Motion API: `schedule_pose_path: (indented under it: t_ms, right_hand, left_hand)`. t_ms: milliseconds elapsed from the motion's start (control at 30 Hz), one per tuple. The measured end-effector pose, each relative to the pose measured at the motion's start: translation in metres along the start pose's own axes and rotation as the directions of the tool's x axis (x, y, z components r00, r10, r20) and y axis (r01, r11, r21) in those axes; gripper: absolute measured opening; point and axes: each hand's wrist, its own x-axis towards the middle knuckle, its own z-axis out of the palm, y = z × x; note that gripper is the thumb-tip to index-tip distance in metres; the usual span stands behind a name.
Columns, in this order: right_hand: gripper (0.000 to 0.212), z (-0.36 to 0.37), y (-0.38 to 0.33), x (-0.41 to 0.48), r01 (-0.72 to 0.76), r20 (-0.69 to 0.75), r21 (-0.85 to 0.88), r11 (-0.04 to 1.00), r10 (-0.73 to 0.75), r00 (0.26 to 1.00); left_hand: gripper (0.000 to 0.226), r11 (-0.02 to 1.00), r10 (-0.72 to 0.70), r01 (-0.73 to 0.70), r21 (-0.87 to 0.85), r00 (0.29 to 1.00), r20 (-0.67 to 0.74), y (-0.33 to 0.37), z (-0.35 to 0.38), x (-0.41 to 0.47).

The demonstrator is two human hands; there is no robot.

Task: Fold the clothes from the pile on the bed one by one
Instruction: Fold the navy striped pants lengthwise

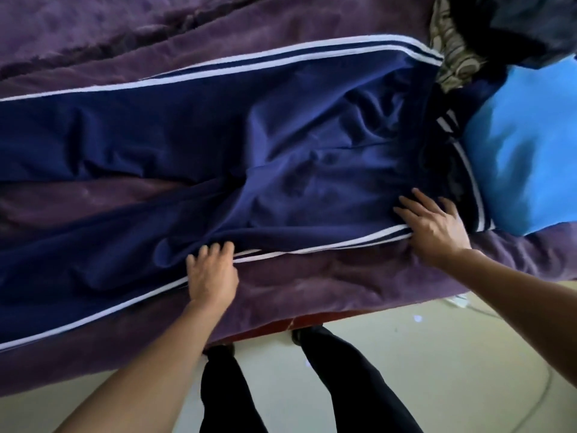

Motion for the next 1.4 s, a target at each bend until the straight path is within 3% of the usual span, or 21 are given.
schedule_pose_path:
  t_ms: [133, 233, 300, 367, 433, 500, 633, 800, 1033, 1133, 1200, 1300, 1400]
  right_hand:
    - [0.047, -0.003, 0.017, -0.018, 0.148, -0.159, 0.155, 0.977, -0.124, 0.98]
    - [0.026, -0.01, 0.027, -0.034, 0.241, -0.232, 0.154, 0.958, -0.202, 0.952]
    - [0.035, -0.016, 0.034, -0.042, 0.251, -0.162, 0.162, 0.954, -0.225, 0.961]
    - [0.031, -0.024, 0.039, -0.041, 0.204, -0.057, 0.198, 0.959, -0.197, 0.979]
    - [0.017, -0.041, 0.042, -0.027, 0.075, 0.02, 0.204, 0.976, -0.081, 0.997]
    - [0.018, -0.059, 0.045, -0.004, -0.056, 0.034, 0.235, 0.97, 0.05, 0.998]
    - [0.031, -0.108, 0.047, 0.056, -0.123, -0.081, 0.363, 0.924, 0.163, 0.983]
    - [0.034, -0.158, 0.043, 0.142, -0.15, -0.225, 0.411, 0.899, 0.26, 0.939]
    - [0.047, -0.153, 0.041, 0.224, -0.334, -0.11, 0.281, 0.9, 0.376, 0.92]
    - [0.047, -0.133, 0.03, 0.232, -0.315, -0.209, 0.162, 0.935, 0.345, 0.915]
    - [0.041, -0.119, 0.025, 0.234, -0.293, -0.269, 0.126, 0.948, 0.317, 0.909]
    - [0.034, -0.105, 0.021, 0.239, -0.328, -0.242, 0.118, 0.937, 0.348, 0.906]
    - [0.033, -0.105, 0.019, 0.245, -0.354, -0.194, 0.116, 0.928, 0.37, 0.908]
  left_hand:
    - [0.011, 0.998, 0.037, -0.025, -0.065, 0.982, 0.188, -0.003, -0.012, -0.01]
    - [0.022, 0.996, 0.042, -0.011, -0.084, 0.925, 0.377, -0.012, -0.021, -0.04]
    - [0.029, 0.994, 0.03, 0.014, -0.106, 0.914, 0.405, -0.019, -0.026, -0.055]
    - [0.03, 0.985, 0.022, 0.041, -0.166, 0.932, 0.361, -0.024, -0.039, -0.052]
    - [0.028, 0.963, -0.006, 0.081, -0.257, 0.96, 0.28, -0.03, -0.059, -0.035]
    - [0.026, 0.921, -0.093, 0.153, -0.358, 0.98, 0.179, -0.039, -0.085, -0.009]
    - [0.013, 0.808, -0.227, 0.178, -0.561, 0.974, -0.018, -0.066, -0.139, 0.055]
    - [0.011, 0.811, -0.263, 0.132, -0.57, 0.953, -0.152, -0.095, -0.189, 0.147]
    - [0.016, 0.828, -0.286, 0.147, -0.541, 0.941, -0.183, -0.09, -0.201, 0.263]
    - [0.016, 0.811, -0.334, 0.175, -0.559, 0.922, -0.197, -0.077, -0.19, 0.296]
    - [0.016, 0.816, -0.342, 0.211, -0.538, 0.927, -0.157, -0.07, -0.175, 0.31]
    - [0.021, 0.838, -0.372, 0.325, -0.437, 0.928, -0.022, -0.073, -0.148, 0.312]
    - [0.028, 0.888, -0.347, 0.316, -0.333, 0.937, -0.038, -0.082, -0.134, 0.3]
